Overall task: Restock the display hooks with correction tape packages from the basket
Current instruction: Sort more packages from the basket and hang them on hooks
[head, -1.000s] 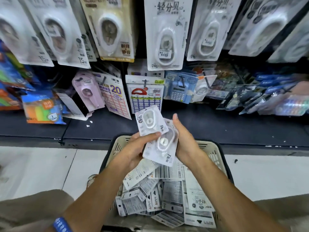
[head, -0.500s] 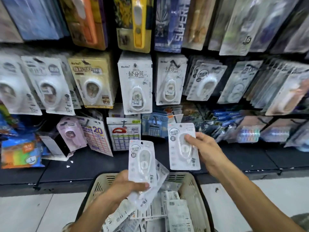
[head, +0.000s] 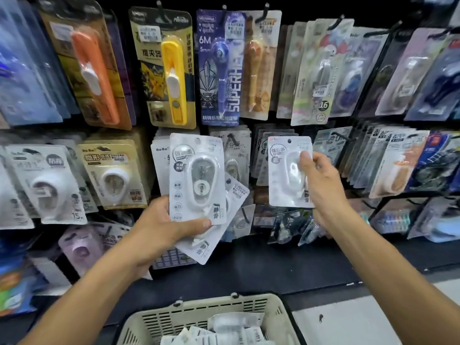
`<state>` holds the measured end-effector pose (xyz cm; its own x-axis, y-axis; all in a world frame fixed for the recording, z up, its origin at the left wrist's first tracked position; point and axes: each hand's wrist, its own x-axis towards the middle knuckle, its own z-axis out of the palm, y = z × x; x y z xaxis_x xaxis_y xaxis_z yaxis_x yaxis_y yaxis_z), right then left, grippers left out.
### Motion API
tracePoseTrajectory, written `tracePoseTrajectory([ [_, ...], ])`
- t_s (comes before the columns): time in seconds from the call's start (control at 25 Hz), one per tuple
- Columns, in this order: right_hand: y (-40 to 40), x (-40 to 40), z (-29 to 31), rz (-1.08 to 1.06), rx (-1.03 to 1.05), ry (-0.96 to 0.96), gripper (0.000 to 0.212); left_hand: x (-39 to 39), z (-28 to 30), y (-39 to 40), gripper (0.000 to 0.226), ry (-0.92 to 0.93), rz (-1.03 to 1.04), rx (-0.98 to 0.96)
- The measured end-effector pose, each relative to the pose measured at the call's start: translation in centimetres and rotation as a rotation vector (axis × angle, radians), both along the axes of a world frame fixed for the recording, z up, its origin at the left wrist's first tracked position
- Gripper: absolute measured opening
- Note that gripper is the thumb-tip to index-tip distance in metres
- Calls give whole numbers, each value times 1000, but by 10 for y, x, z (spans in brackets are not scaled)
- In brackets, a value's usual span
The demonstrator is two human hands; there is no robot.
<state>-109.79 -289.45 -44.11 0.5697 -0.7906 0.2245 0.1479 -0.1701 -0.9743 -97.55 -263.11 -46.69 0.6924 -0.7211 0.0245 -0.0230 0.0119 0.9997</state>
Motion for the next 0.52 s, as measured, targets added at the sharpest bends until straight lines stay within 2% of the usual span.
tracePoseTrajectory([
  [0.16,-11,8,-2,-151,-21,63,38,-6,-7,-25,55,37,48,-60],
  [0.36,-16,1,-1,-330,-30,144,42,-16,-8,-46,35,30,-10,-53],
  [0.44,-12,0,-3,-485,-372,321,40,-19,-10,-49,34,6,-55,-11],
  [0.48,-6,-1,-3,-538,-579,365,39,-20,-10,-49,34,-3,-81,10],
  [0.52,2,-2,-3,-491,-693,333,42,-21,-11,-50,33,-13,-102,28],
])
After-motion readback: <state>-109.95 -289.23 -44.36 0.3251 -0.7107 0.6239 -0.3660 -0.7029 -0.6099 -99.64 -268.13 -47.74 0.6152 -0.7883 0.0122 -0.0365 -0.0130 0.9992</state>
